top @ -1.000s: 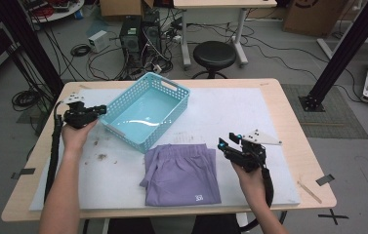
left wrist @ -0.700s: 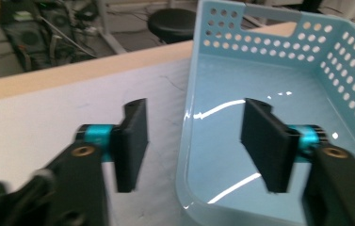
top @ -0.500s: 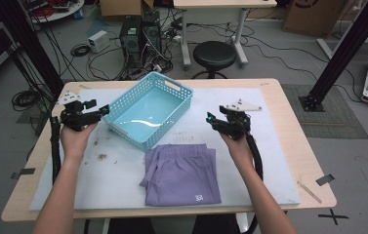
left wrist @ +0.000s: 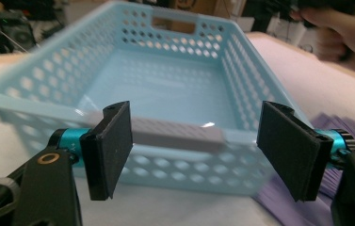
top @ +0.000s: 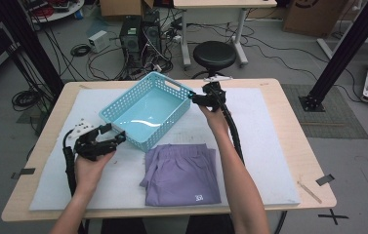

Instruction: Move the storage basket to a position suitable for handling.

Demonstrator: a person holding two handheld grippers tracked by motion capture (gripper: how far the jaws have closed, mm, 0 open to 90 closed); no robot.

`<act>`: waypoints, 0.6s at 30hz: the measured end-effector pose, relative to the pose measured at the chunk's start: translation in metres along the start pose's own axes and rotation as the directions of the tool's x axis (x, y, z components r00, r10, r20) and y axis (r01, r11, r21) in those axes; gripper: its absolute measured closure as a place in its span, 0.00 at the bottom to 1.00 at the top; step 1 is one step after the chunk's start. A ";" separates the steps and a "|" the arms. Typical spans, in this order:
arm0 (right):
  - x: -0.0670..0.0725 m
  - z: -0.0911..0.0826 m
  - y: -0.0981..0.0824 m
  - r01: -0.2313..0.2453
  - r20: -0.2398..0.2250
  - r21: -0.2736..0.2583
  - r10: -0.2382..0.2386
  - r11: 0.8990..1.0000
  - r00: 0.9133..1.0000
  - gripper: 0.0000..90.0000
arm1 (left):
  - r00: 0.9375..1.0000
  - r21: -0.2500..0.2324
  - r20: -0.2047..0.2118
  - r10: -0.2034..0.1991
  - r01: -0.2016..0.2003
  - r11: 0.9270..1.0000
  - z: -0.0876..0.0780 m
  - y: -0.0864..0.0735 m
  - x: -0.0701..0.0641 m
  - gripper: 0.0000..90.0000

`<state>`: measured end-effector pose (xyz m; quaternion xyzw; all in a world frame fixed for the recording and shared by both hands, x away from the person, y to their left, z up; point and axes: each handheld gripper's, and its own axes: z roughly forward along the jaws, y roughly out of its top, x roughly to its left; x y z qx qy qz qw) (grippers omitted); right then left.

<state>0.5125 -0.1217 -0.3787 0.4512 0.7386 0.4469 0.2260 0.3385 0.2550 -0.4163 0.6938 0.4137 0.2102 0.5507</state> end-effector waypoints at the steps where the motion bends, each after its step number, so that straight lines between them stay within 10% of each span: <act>1: 0.000 0.005 0.001 -0.005 0.007 0.003 0.005 1.000 1.000 0.44 | 1.000 0.026 0.016 0.003 -0.004 1.000 0.004 -0.003 -0.005 0.30; 5: -0.002 0.024 0.004 -0.029 0.020 0.016 0.029 0.999 0.999 0.45 | 0.999 0.037 -0.044 0.020 -0.018 0.999 0.009 -0.008 -0.017 0.25; 10: 0.000 0.043 0.008 -0.015 0.089 0.034 0.012 0.999 0.996 0.49 | 0.999 0.092 0.027 -0.047 0.044 0.995 0.010 -0.012 -0.021 0.26; 18: 0.008 0.049 0.007 0.058 0.082 0.090 -0.066 0.994 0.994 0.80 | 1.000 0.127 0.017 -0.017 0.014 0.992 0.028 -0.017 -0.025 0.31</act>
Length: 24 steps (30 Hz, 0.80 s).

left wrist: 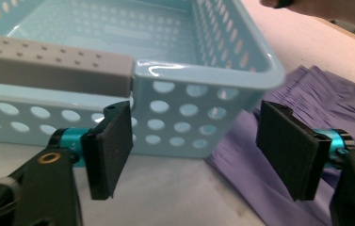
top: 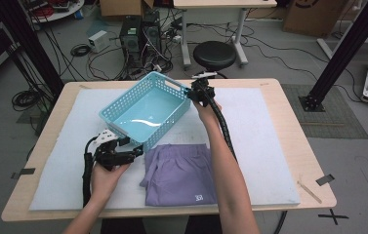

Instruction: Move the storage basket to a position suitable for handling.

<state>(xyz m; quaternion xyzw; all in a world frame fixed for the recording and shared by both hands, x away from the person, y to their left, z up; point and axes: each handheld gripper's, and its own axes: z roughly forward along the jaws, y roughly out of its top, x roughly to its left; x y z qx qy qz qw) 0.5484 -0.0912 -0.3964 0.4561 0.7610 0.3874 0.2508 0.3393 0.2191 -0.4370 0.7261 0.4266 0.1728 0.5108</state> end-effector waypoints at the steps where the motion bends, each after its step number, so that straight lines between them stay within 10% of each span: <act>1: 0.001 -0.001 0.000 -0.001 0.018 0.009 0.000 1.000 1.000 0.82 | 1.000 -0.002 0.004 0.005 -0.005 1.000 0.000 0.001 0.002 0.33; 8: -0.010 -0.027 -0.008 -0.042 0.038 0.080 0.039 0.996 0.999 0.85 | 0.999 -0.007 0.038 0.015 -0.015 1.000 -0.002 0.002 0.014 0.38; 19: -0.020 -0.111 -0.063 -0.121 0.077 0.072 0.116 0.990 0.990 0.86 | 0.993 -0.029 -0.055 0.105 -0.107 0.994 0.003 0.014 0.027 0.47; 24: -0.016 -0.145 -0.085 -0.120 0.071 0.057 0.116 0.991 0.991 0.86 | 0.994 -0.040 -0.072 0.082 -0.085 0.996 0.012 0.017 0.032 0.48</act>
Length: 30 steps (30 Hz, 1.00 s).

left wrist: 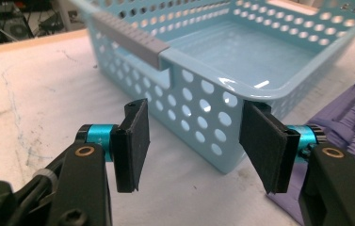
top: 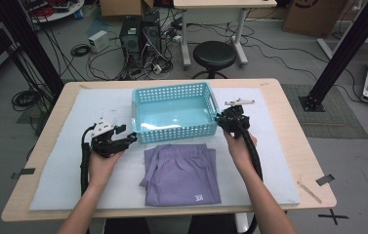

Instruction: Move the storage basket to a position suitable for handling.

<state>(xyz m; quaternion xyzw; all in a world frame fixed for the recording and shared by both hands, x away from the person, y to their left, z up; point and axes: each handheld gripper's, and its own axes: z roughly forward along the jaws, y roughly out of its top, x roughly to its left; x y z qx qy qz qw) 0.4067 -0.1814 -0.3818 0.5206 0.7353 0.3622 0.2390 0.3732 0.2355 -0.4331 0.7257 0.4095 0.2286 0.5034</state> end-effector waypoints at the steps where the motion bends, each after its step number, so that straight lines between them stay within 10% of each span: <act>1: 0.000 -0.004 -0.003 0.005 -0.004 -0.005 -0.005 1.000 1.000 0.86 | 1.000 -0.001 -0.006 -0.002 0.002 1.000 0.001 0.001 0.000 0.48; 8: -0.010 -0.022 -0.017 -0.009 -0.080 -0.125 -0.001 0.992 0.997 0.58 | 1.000 0.004 -0.023 -0.001 0.001 1.000 0.004 0.005 0.000 0.46; 14: -0.021 -0.022 -0.037 0.107 -0.174 -0.171 -0.137 0.979 0.975 0.42 | 1.000 0.015 -0.005 -0.030 0.030 0.999 0.002 0.004 0.000 0.45; 22: -0.022 0.008 -0.047 0.200 -0.151 -0.061 -0.207 0.978 0.967 0.47 | 0.999 0.036 0.036 -0.011 0.010 0.999 0.004 -0.003 -0.009 0.43; 26: -0.013 0.011 -0.048 0.259 -0.163 -0.080 -0.269 0.963 0.949 0.59 | 0.999 0.047 0.044 0.017 -0.019 0.999 0.014 -0.004 -0.012 0.43; 30: -0.008 0.011 -0.048 0.262 -0.144 -0.077 -0.271 0.962 0.952 0.65 | 1.000 0.081 0.019 -0.016 0.014 0.997 0.024 0.001 -0.008 0.45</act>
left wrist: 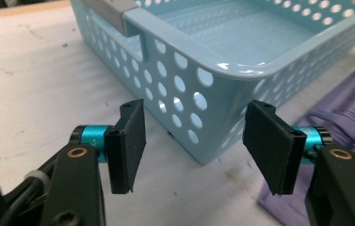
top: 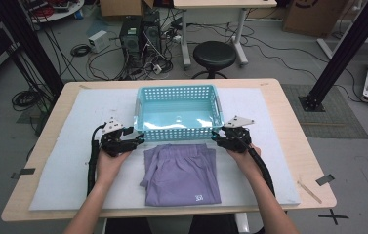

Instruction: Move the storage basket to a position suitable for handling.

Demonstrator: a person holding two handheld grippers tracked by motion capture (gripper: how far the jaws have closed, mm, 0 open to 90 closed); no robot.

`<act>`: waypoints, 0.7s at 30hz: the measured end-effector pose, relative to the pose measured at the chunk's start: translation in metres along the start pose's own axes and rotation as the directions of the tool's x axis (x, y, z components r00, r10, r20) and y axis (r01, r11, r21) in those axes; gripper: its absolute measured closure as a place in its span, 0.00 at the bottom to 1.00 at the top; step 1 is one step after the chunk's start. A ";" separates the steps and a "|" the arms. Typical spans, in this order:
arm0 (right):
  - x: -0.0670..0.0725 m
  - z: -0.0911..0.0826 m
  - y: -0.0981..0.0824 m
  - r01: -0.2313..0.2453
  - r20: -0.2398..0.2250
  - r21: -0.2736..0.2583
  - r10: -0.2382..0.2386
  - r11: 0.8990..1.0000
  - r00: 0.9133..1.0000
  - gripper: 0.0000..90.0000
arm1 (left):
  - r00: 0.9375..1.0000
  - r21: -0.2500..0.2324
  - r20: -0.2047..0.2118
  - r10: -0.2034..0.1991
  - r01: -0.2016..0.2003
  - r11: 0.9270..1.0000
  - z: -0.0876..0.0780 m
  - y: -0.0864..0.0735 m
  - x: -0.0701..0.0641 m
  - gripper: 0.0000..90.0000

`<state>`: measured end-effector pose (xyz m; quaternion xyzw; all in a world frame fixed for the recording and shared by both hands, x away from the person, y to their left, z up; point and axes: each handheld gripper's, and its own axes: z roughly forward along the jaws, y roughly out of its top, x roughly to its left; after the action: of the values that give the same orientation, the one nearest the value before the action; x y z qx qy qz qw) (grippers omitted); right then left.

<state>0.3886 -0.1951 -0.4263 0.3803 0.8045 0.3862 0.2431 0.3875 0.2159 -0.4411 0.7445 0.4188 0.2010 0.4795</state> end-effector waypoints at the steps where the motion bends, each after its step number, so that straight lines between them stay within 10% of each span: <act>1: -0.001 0.000 0.000 -0.006 -0.003 0.001 0.006 1.000 1.000 0.68 | 1.000 0.004 -0.004 -0.001 0.001 1.000 0.001 0.001 0.001 0.45; 13: -0.001 0.009 0.008 -0.055 0.033 -0.006 0.055 0.998 0.998 0.69 | 0.998 -0.024 -0.059 0.002 -0.003 1.000 0.012 0.006 0.007 0.50; 21: -0.004 -0.013 0.006 -0.111 0.047 -0.059 0.114 0.992 0.992 0.48 | 0.994 -0.027 -0.105 0.024 -0.027 0.999 -0.006 0.008 0.005 0.41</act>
<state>0.3847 -0.2015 -0.4132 0.4275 0.7641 0.4123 0.2518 0.3897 0.2222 -0.4316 0.7314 0.4310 0.2515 0.4648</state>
